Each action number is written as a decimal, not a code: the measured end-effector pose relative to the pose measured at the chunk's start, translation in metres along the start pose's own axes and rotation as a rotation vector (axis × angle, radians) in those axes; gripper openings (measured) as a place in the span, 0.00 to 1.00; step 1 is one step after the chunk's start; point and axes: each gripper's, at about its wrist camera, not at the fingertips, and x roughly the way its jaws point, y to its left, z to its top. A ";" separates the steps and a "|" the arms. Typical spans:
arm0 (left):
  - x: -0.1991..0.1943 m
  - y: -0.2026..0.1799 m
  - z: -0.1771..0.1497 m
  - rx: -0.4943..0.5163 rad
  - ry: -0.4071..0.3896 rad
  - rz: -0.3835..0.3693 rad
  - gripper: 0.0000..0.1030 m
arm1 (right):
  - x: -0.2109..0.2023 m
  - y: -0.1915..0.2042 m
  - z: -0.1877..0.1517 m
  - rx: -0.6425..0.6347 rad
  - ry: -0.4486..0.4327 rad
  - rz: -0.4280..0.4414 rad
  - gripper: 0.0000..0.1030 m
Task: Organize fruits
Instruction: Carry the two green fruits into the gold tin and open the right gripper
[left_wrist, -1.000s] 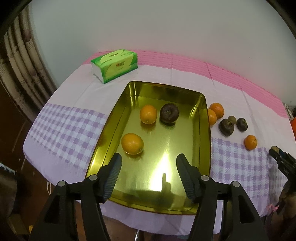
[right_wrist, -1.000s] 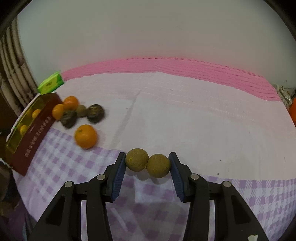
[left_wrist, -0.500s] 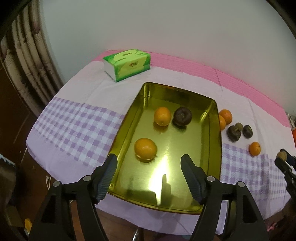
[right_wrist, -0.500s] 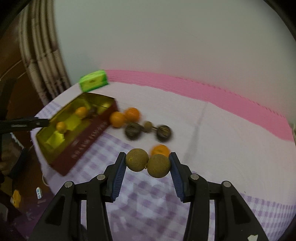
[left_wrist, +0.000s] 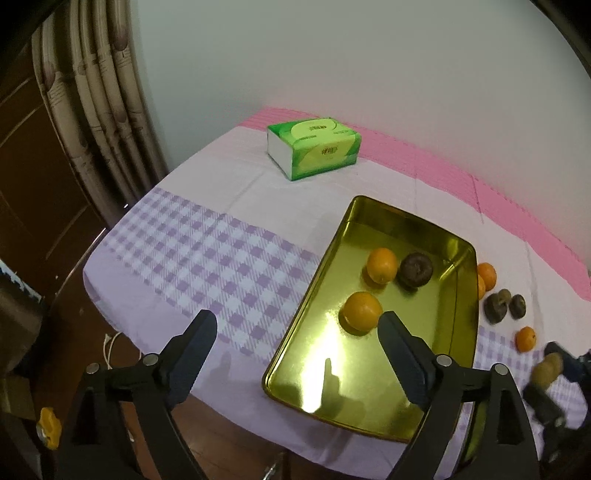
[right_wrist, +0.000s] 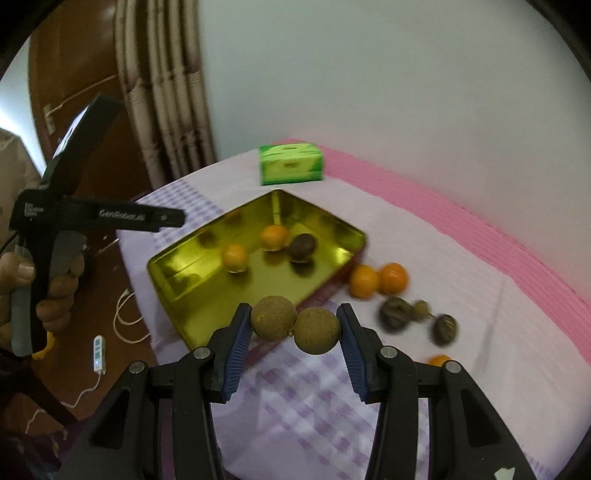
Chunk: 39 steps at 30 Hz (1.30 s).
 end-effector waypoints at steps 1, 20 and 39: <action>-0.001 -0.001 0.000 0.003 -0.004 -0.002 0.88 | 0.005 0.006 0.002 -0.008 0.004 0.011 0.43; -0.006 0.019 0.013 -0.063 -0.009 0.025 0.95 | 0.113 0.051 0.025 0.022 0.180 0.192 0.43; -0.003 0.025 0.012 -0.070 -0.060 0.150 0.95 | 0.163 0.074 0.029 0.107 0.275 0.267 0.43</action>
